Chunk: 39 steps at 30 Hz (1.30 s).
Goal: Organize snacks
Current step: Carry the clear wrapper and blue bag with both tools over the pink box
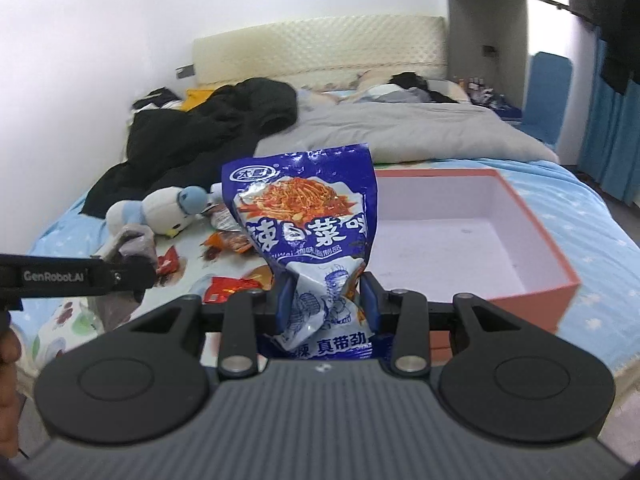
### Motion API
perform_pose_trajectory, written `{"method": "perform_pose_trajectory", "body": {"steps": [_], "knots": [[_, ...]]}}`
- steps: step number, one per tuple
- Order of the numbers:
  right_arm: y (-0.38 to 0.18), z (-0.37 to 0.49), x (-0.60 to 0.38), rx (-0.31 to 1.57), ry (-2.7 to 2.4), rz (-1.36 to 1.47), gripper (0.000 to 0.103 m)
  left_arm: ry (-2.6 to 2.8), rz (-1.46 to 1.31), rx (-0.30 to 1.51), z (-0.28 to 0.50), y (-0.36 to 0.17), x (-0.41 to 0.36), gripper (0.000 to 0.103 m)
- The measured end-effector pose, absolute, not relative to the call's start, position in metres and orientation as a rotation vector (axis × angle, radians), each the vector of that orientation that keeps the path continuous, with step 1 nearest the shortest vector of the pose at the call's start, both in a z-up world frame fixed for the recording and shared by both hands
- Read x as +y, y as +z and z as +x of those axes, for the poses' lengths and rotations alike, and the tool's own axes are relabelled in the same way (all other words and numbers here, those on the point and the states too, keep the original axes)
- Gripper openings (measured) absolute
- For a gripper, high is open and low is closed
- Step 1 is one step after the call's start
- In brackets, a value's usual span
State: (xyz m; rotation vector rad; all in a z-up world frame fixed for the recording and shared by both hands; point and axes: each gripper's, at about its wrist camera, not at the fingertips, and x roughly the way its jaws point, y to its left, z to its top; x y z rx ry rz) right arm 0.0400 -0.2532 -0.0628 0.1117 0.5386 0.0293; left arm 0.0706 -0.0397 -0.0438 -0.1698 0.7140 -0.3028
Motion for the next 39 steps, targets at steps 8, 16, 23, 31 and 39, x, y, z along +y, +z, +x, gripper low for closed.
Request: {"method": "perform_pose_trajectory", "body": {"steps": [8,16,23,31,39], "knots": [[-0.063,0.012,-0.287,0.538,-0.057,0.147,0.04,-0.408,-0.152,0.727,0.07,-0.041,-0.088,0.047],[-0.067,0.023,-0.317,0.542,-0.104,0.194,0.04,-0.473,-0.109,0.763,0.108,-0.047,-0.139,0.047],[-0.078,0.061,-0.351,0.575,-0.116,0.216,0.04,-0.501,-0.069,0.799,0.167,-0.053,-0.191,0.047],[-0.097,0.12,-0.389,0.621,-0.115,0.236,0.04,-0.536,-0.008,0.847,0.238,-0.072,-0.249,0.047],[-0.125,0.171,-0.42,0.667,-0.121,0.261,0.04,-0.537,0.033,0.904,0.296,-0.107,-0.288,0.047]]}}
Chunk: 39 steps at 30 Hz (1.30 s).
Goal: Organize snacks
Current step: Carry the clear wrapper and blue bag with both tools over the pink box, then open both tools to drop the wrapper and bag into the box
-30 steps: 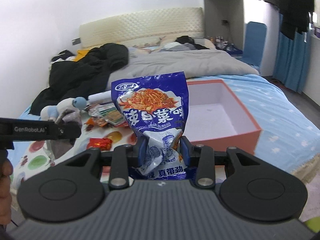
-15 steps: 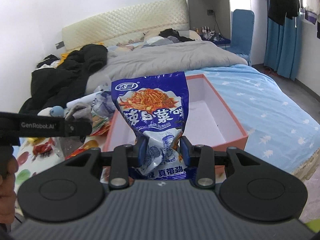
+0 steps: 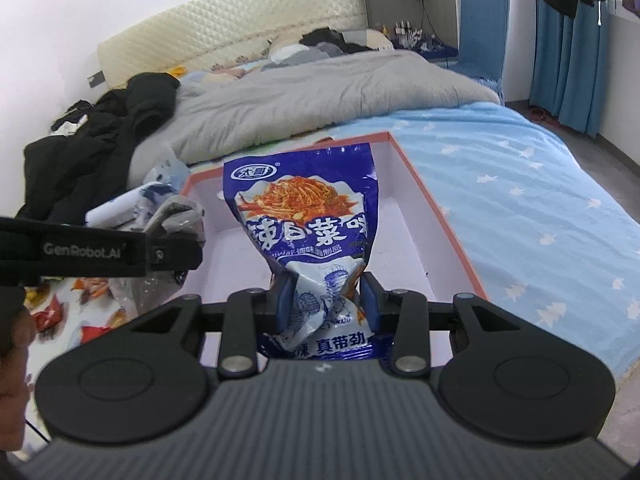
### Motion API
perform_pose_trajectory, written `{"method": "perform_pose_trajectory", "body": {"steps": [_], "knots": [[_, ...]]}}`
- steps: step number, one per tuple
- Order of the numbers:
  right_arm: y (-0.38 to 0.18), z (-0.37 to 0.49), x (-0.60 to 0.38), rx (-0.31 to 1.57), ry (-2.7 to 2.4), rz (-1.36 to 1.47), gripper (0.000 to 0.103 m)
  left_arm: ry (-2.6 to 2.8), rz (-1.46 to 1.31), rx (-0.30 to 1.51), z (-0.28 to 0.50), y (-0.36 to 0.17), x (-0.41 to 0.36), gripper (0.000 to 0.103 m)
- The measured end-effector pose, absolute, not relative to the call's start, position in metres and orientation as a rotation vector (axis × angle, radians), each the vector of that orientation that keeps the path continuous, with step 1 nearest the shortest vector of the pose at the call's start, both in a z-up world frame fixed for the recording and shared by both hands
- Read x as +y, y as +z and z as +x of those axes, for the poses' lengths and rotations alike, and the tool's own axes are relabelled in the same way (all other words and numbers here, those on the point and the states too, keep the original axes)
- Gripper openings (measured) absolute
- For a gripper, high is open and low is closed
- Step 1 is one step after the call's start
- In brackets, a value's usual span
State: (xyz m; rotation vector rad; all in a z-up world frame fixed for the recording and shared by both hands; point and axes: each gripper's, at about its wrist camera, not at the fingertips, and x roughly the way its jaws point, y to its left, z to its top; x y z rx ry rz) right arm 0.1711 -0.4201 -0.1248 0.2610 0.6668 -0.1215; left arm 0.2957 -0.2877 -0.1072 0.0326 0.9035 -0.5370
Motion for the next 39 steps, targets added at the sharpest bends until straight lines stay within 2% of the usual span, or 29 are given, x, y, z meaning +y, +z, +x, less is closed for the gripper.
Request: {"method": "perform_pose_trajectory", "body": {"steps": [8,12,13,14,15,24,39], "knots": [[-0.161,0.207,-0.44,0.743,-0.131,0.306,0.041,-0.55,0.058,0.951,0.317,-0.135,-0.306,0.047],[-0.167,0.211,-0.44,0.768,-0.15,0.312,0.045,-0.544,0.058,0.935,0.318,-0.136,-0.304,0.056],[-0.169,0.213,-0.442,0.777,-0.152,0.318,0.048,-0.546,0.05,0.928,0.317,-0.134,-0.302,0.058],[-0.169,0.214,-0.442,0.783,-0.152,0.324,0.058,-0.548,0.046,0.92,0.316,-0.132,-0.3,0.061],[-0.168,0.213,-0.441,0.785,-0.154,0.33,0.064,-0.549,0.045,0.91,0.313,-0.127,-0.297,0.063],[-0.14,0.183,-0.425,0.716,-0.139,0.332,0.064,-0.541,0.019,0.825,0.271,-0.086,-0.262,0.063],[-0.086,0.086,-0.36,0.566,-0.082,0.301,0.064,-0.505,-0.034,0.666,0.146,-0.028,-0.169,0.064]]}}
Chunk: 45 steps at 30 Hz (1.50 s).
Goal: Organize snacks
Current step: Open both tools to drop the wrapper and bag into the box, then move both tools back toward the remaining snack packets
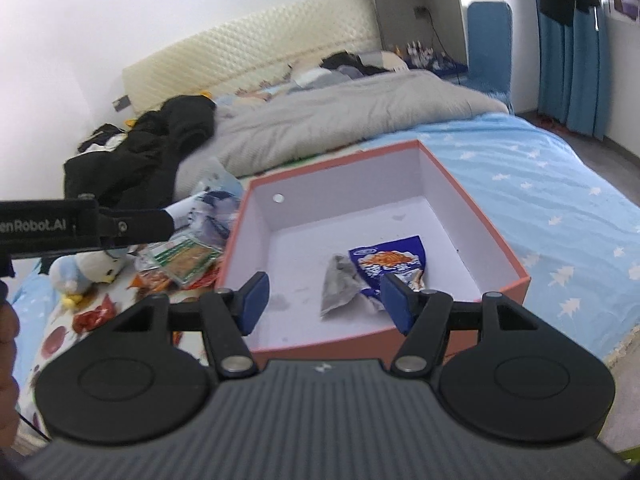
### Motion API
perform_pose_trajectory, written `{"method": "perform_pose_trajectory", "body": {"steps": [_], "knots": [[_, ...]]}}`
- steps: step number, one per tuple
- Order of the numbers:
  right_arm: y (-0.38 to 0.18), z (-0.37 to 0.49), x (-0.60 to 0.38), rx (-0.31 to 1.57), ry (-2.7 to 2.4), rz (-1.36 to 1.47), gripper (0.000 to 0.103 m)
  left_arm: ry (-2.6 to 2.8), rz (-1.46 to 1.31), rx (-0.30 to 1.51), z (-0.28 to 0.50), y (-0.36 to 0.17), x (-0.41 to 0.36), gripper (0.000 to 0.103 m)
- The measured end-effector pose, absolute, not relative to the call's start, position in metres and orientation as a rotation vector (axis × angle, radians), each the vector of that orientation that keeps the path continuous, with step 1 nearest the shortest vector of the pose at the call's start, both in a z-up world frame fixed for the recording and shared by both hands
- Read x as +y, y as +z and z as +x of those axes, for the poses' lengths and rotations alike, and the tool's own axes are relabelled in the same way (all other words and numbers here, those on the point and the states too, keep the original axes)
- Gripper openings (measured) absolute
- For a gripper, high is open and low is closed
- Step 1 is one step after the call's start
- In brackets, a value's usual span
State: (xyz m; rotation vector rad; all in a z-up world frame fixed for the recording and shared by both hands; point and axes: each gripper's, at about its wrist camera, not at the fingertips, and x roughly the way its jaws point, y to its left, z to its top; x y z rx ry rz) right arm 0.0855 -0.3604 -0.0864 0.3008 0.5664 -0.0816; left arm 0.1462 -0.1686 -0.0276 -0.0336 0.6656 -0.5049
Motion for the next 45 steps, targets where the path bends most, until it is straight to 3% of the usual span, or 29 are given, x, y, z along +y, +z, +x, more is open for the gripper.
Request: {"method": "perform_pose_trajectory", "body": {"steps": [5,21,25,32,45], "knots": [[-0.081,0.055,-0.339,0.543,-0.05,0.313,0.064,-0.478,-0.043,0.658,0.104,-0.028,-0.133,0.07],[-0.081,0.001,-0.272,0.507,0.03,0.235,0.064,-0.366,-0.106,0.629,0.019,-0.038,-0.05,0.071],[-0.086,-0.005,-0.257,0.505,0.086,0.205,0.064,-0.318,-0.114,0.617,0.007,-0.048,-0.036,0.08],[-0.104,-0.002,-0.225,0.527,0.166,0.152,0.064,-0.25,-0.13,0.65,0.02,-0.076,-0.004,0.086],[-0.148,0.057,-0.171,0.599,0.26,0.117,0.064,-0.116,-0.125,0.725,0.106,-0.144,0.067,0.086]]}}
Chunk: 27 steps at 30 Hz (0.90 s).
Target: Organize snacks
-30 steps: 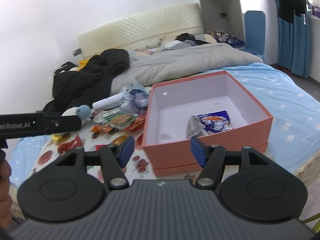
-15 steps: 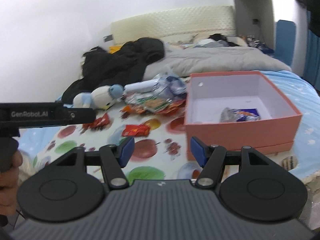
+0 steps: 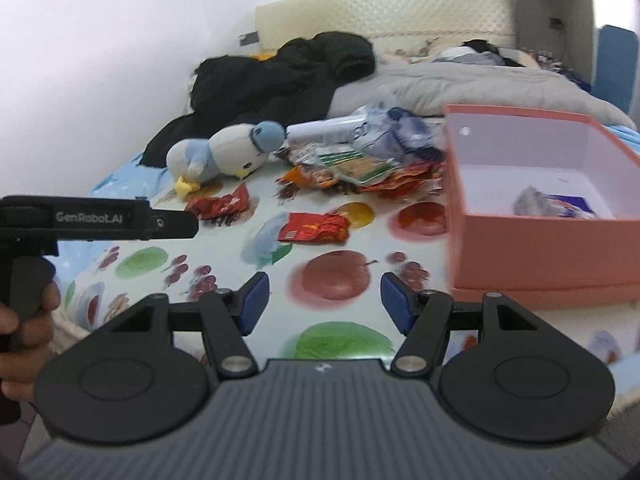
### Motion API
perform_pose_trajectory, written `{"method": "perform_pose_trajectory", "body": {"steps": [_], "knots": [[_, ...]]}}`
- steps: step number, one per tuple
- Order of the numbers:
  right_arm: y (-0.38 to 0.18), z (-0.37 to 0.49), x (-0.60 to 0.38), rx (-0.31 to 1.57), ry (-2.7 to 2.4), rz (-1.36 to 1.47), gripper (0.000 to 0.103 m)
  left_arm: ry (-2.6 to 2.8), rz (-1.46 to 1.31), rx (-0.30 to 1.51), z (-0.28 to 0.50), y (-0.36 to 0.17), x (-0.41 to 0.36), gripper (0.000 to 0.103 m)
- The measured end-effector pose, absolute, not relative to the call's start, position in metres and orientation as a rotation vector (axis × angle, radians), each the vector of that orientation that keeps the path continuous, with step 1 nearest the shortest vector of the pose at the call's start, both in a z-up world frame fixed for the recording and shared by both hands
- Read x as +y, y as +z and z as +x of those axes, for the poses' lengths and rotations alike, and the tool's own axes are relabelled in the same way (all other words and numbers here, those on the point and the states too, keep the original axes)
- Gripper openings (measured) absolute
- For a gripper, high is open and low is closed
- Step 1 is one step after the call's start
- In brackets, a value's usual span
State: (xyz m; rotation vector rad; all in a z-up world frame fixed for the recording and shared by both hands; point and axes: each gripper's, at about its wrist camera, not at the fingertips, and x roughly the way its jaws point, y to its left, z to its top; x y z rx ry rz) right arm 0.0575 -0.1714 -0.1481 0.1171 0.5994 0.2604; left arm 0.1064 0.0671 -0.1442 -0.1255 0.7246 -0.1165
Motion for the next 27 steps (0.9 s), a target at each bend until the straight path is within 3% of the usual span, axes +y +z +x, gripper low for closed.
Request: {"method": "perform_pose_trajectory", "body": {"steps": [14,27], "knots": [[-0.199,0.161,-0.126,0.672,0.25,0.04,0.064,-0.007,-0.125,0.812,0.218,-0.215,0.145,0.086],[-0.23,0.238,-0.109,0.709,0.17,0.056,0.063,-0.23,0.358,0.784,0.303,-0.232,0.137,0.082]]}}
